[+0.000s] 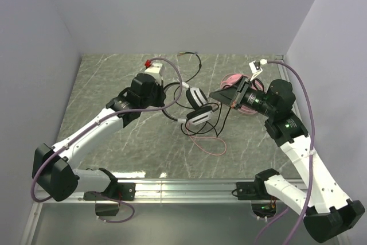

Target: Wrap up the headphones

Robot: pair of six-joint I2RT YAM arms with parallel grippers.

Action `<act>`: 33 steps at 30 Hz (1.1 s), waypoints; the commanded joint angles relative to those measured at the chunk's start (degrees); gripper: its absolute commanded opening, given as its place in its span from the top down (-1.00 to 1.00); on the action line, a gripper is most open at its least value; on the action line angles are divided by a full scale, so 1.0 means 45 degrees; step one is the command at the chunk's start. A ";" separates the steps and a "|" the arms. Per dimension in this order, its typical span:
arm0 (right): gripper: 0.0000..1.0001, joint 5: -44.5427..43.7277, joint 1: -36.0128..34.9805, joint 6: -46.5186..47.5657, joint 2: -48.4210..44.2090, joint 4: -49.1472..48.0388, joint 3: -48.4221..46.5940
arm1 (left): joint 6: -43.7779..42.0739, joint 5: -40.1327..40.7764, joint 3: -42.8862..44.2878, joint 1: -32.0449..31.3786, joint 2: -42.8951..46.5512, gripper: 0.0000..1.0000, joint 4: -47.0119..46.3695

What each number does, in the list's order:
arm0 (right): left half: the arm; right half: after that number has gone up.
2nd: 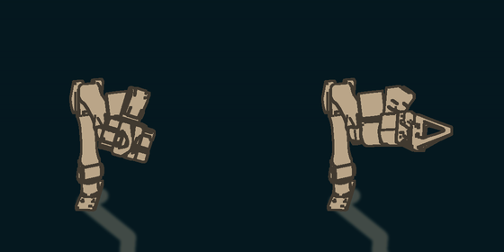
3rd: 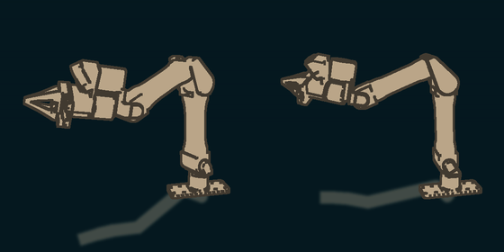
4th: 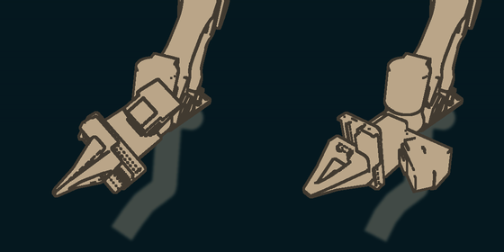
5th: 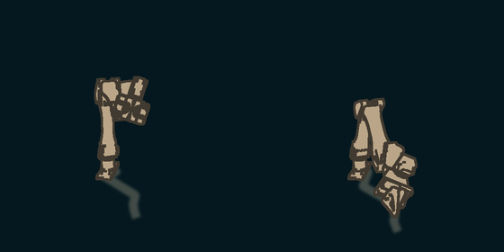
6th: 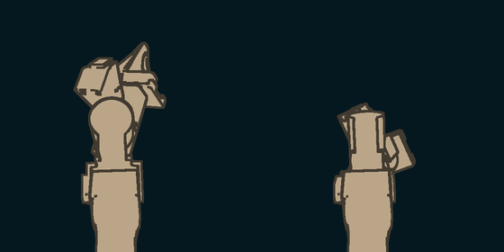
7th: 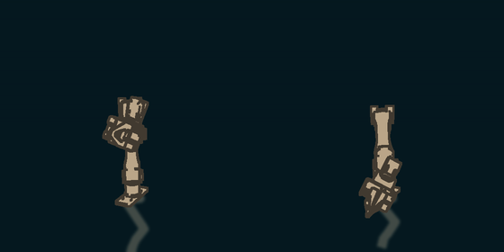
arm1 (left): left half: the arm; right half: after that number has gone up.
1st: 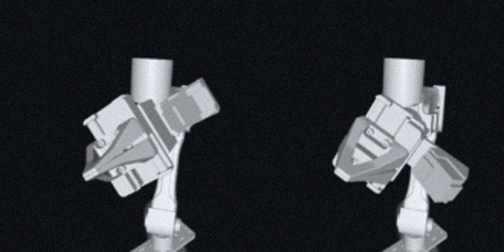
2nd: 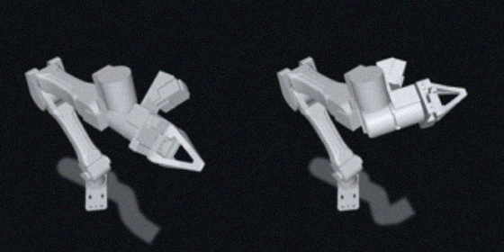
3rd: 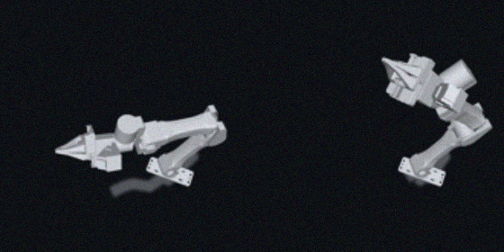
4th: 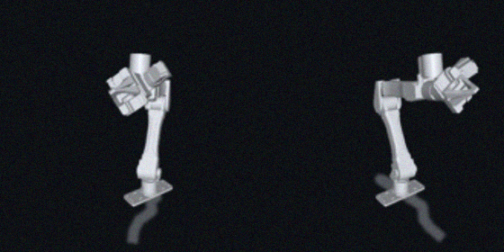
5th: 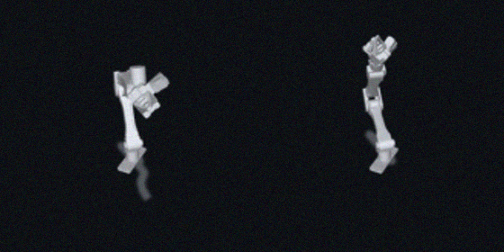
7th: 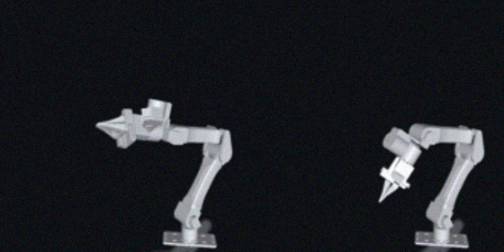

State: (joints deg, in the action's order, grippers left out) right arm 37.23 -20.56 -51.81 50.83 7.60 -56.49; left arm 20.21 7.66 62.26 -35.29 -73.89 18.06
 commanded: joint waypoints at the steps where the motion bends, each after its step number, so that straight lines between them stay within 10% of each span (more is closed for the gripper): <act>1: 1.00 0.0201 0.0524 -0.0810 -0.0201 -0.1198 0.0462 | 0.0217 -0.0940 -0.0162 -0.0029 0.0735 0.99 -0.1670; 33: 1.00 0.1940 0.0564 -0.3447 0.3293 -0.5575 0.0034 | -0.0408 0.0407 0.1866 -0.2137 -0.2681 0.99 -0.2315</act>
State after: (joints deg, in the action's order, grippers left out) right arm 44.49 -17.52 -67.07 64.49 -14.74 -53.10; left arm 17.23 9.91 65.36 -43.22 -86.35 14.31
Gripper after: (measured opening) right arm 0.007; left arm 0.048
